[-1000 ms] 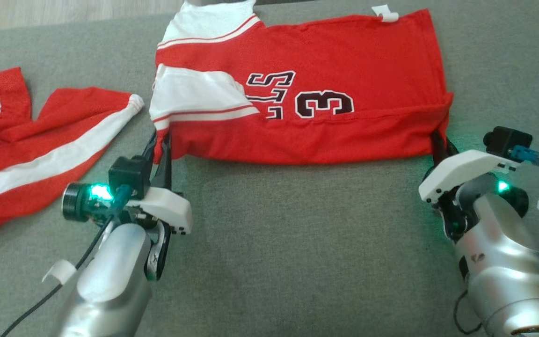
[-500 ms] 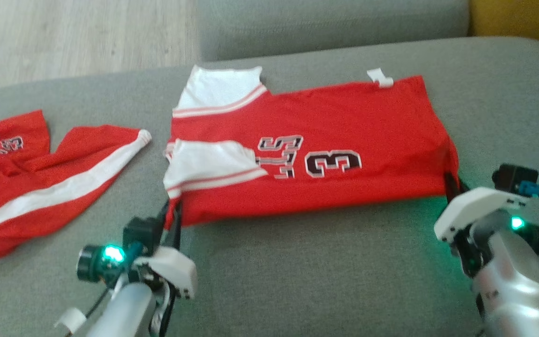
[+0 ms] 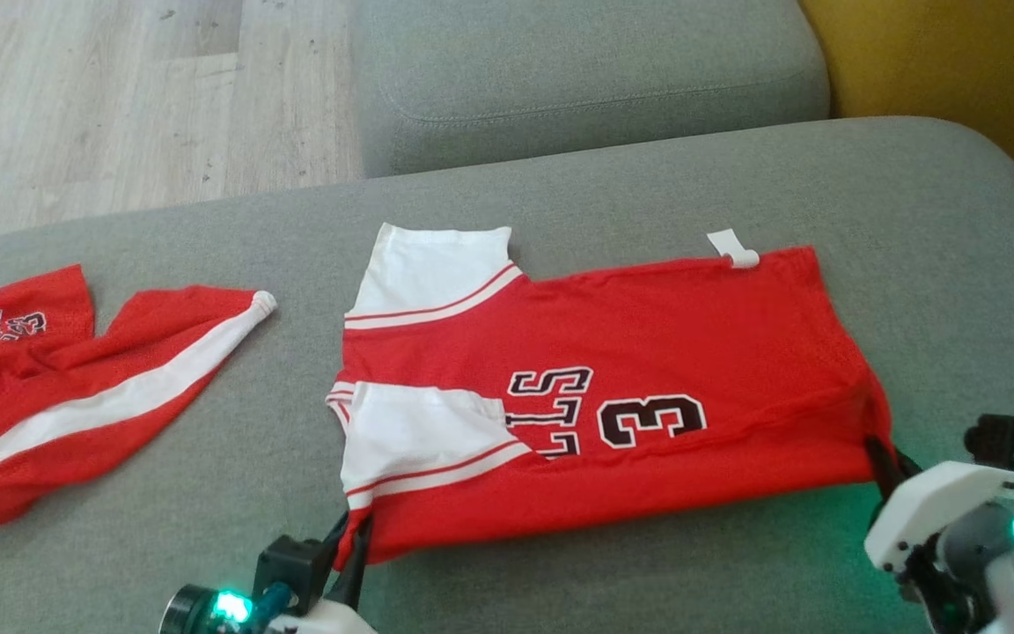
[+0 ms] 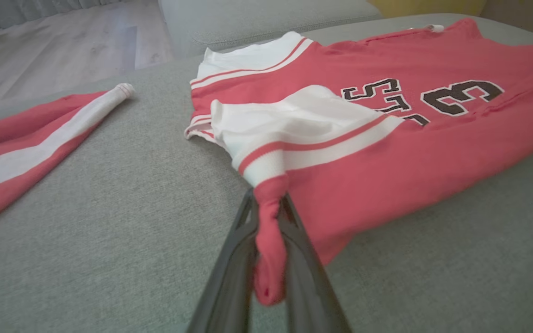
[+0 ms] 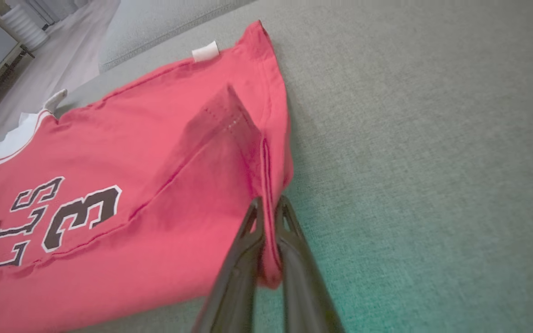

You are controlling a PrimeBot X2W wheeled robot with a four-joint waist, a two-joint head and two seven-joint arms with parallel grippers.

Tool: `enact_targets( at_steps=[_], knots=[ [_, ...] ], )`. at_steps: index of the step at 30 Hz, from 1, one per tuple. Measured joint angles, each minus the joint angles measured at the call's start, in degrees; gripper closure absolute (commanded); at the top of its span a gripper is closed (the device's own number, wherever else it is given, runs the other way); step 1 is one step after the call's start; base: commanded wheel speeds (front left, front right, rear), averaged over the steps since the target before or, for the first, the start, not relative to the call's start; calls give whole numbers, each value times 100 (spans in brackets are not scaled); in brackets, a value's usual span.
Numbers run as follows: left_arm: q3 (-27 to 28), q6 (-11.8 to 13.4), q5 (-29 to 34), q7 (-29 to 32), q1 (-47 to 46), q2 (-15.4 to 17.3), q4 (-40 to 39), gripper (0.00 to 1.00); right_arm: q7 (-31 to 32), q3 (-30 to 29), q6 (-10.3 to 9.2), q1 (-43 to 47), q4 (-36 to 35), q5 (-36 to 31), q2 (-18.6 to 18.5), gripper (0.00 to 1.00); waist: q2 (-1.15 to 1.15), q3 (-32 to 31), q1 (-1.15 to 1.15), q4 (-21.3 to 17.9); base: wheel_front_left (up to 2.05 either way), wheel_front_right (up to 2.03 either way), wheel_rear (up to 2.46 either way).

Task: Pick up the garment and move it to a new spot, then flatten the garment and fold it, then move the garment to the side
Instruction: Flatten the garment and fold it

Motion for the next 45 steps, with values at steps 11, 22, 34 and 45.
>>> enact_targets(
  at_steps=[11, 22, 34, 45],
  knots=[
    [-146, 244, 18, 577, 392, 252, -831, 0, 1003, -690, 0, 941, -2071, -316, 420, 0, 0, 62, 1, 48, 0, 0, 0],
    [133, 233, 26, 178, -249, 344, -1163, 0, 523, -959, 0, 594, -3025, -1051, 512, 0, 0, 300, 1, -22, 0, 0, 0],
    [380, -571, 10, 568, -2584, 522, -928, 0, 140, -519, 0, -700, -2776, -1303, 235, 0, 0, 997, 2, -284, 0, 0, 0],
    [200, -1529, -811, 2498, -4955, 704, 1117, 0, -197, 186, 0, -2049, -2194, -1233, 75, 0, 0, 1849, 3, -833, 0, 0, 0]
  ],
)
